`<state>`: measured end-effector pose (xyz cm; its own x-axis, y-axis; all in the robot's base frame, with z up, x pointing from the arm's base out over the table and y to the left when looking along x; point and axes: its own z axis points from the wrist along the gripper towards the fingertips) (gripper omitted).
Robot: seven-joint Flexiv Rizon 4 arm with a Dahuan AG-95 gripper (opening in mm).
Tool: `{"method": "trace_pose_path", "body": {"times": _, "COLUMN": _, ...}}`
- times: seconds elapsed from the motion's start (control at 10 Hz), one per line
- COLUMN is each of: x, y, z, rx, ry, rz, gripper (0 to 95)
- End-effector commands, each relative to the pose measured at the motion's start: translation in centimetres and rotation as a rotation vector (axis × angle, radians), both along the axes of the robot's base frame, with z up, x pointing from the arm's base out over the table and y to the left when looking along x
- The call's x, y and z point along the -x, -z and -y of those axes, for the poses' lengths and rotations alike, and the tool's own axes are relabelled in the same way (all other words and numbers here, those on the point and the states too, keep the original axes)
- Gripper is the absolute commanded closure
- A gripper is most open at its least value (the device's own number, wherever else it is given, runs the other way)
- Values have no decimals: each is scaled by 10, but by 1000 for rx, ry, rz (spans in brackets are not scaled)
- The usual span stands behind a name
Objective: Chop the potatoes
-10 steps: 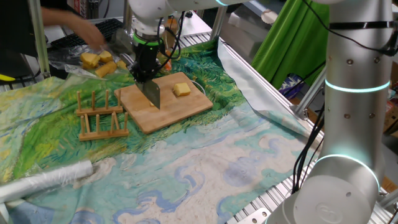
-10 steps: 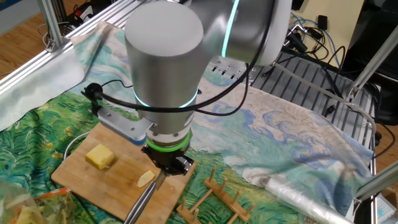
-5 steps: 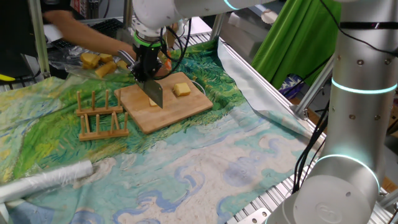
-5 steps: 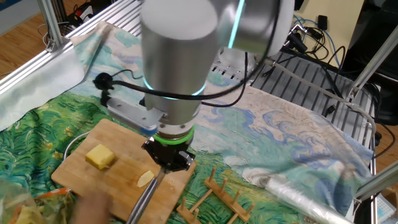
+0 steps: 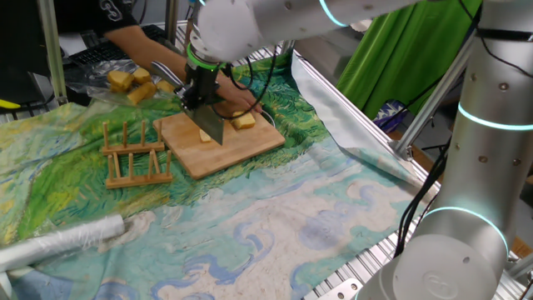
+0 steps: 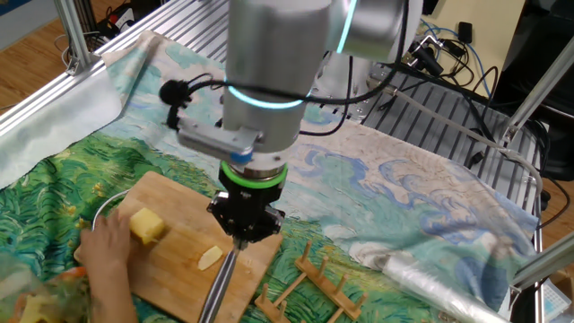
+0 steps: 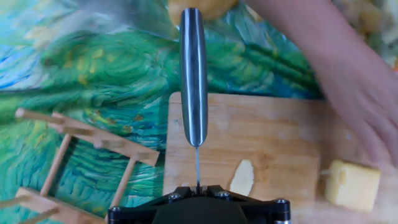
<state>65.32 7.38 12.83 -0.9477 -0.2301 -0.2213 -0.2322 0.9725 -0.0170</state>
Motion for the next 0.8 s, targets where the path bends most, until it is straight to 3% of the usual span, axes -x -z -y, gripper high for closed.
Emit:
{"method": "trace_pose_path", "body": {"times": 0.1, "x": 2, "y": -2, "z": 0, "rx": -13, "ry": -1, "rz": 51, "gripper": 950}}
{"method": "trace_pose_path", "body": {"times": 0.8, "x": 10, "y": -13, "z": 8, "rx": -45, "ry": 1, "rz": 62, "gripper": 950}}
